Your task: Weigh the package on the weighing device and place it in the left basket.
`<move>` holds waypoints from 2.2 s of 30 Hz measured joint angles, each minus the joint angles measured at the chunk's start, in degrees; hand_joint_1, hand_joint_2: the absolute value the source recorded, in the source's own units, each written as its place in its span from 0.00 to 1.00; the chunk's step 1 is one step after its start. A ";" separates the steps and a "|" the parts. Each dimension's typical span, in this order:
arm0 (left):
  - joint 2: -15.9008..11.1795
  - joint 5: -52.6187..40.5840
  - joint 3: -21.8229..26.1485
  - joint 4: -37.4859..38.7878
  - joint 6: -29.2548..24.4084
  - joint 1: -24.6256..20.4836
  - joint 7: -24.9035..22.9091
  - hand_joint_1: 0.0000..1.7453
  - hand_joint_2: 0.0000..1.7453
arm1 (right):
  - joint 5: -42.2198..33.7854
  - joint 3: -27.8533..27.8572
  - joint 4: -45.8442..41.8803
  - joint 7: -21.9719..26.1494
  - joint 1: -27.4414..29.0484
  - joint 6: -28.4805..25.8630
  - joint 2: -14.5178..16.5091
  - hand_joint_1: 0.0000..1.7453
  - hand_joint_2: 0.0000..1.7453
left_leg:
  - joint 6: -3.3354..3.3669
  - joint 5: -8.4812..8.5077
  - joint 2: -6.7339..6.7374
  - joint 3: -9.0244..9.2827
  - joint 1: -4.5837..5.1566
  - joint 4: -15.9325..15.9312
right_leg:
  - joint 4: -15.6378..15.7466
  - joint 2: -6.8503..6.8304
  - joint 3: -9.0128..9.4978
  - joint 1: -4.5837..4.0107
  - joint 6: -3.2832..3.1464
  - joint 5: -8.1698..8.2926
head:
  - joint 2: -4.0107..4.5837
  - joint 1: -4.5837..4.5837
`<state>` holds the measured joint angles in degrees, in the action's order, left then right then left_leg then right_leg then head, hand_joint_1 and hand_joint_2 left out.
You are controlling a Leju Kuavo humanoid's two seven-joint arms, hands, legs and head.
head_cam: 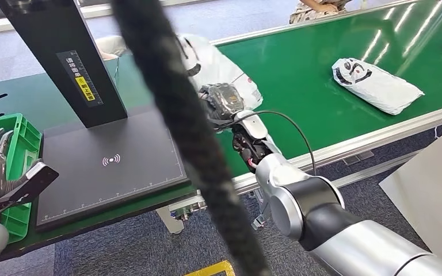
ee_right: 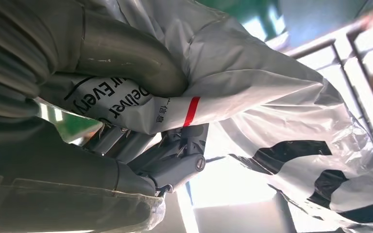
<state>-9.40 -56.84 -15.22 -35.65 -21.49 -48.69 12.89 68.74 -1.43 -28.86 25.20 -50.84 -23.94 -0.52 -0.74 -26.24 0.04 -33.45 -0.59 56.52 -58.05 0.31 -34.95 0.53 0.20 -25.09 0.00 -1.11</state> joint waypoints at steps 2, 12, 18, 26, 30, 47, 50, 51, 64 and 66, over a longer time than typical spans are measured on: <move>-0.27 0.33 0.17 0.00 0.21 -0.18 0.01 0.00 0.00 | 1.72 -3.31 0.08 -0.28 0.21 4.34 0.68 1.00 1.00 | 0.00 0.00 -0.01 0.00 -0.01 0.00 | 0.00 0.00 -0.01 -0.01 0.00 0.00 | 0.00 0.00; -3.14 1.79 1.11 0.00 0.83 -0.76 0.46 0.00 0.00 | 1.79 -17.02 1.75 3.29 0.30 13.10 5.48 1.00 1.00 | -0.01 0.01 0.02 -0.01 -0.01 -0.01 | -0.01 0.01 -0.05 -0.02 -0.01 -0.01 | 0.00 0.00; -4.19 1.96 1.24 -0.05 0.96 -0.63 0.48 0.00 0.00 | 0.24 -20.91 1.90 4.10 0.36 13.32 8.41 1.00 1.00 | -0.01 0.01 0.03 -0.02 -0.01 -0.02 | -0.01 0.02 -0.04 -0.01 -0.01 -0.01 | 0.00 0.00; -4.88 2.09 1.56 -0.84 0.96 0.97 0.46 0.00 0.00 | -2.32 -24.12 1.81 4.80 0.34 13.52 9.74 1.00 1.00 | -0.01 0.01 0.02 -0.02 -0.01 -0.01 | -0.01 0.01 -0.04 -0.01 -0.01 -0.01 | 0.00 0.00; -4.98 1.92 1.67 -1.08 1.11 1.18 0.45 0.00 0.00 | -3.61 -24.85 1.32 5.86 0.41 13.29 9.86 1.00 1.00 | -0.01 0.01 0.02 -0.01 -0.01 -0.01 | -0.01 0.01 -0.05 -0.01 -0.01 -0.01 | 0.00 0.01; -4.49 2.19 1.19 0.04 1.99 -0.89 0.80 0.00 0.00 | -15.60 -38.33 -15.65 7.50 3.81 11.87 6.34 1.00 1.00 | -0.02 0.01 0.06 -0.03 0.00 -0.01 | -0.01 0.05 -0.09 -0.01 -0.01 -0.01 | 0.00 0.00; -4.69 2.76 1.07 0.79 1.74 -1.33 1.34 0.00 0.00 | -16.10 -39.76 -16.20 7.70 3.78 11.83 6.00 1.00 1.00 | -0.02 0.01 0.05 -0.03 0.00 -0.01 | -0.01 0.04 -0.09 -0.01 -0.01 -0.01 | 0.00 0.01; -4.70 2.88 1.04 0.99 1.60 -1.41 1.44 0.00 0.00 | -16.06 -40.30 -16.21 7.70 3.78 11.82 5.99 1.00 1.00 | -0.02 0.01 0.05 -0.03 0.00 -0.01 | -0.01 0.04 -0.09 -0.01 -0.01 -0.01 | 0.00 0.01; -4.57 2.95 0.87 1.86 1.09 -1.46 1.51 0.00 0.00 | -16.15 -43.34 -16.05 7.72 3.78 11.30 6.05 1.00 1.00 | -0.02 0.01 0.05 -0.03 0.00 -0.01 | -0.01 0.04 -0.09 -0.01 -0.01 -0.01 | 0.00 0.00; -4.57 2.95 0.81 1.86 1.09 -1.46 1.51 0.00 0.00 | -16.15 -43.53 -16.05 7.73 3.78 11.29 6.05 1.00 1.00 | -0.02 0.01 0.05 -0.03 0.00 -0.01 | -0.01 0.04 -0.09 -0.01 -0.01 -0.01 | 0.00 0.00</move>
<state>-13.97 -53.90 -14.40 -33.79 -20.39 -50.15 14.40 52.59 -44.95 -44.92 32.93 -47.05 -12.66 5.53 -0.76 -26.23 0.09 -33.48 -0.59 56.51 -58.06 0.36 -35.04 0.52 0.18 -25.10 0.00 -1.11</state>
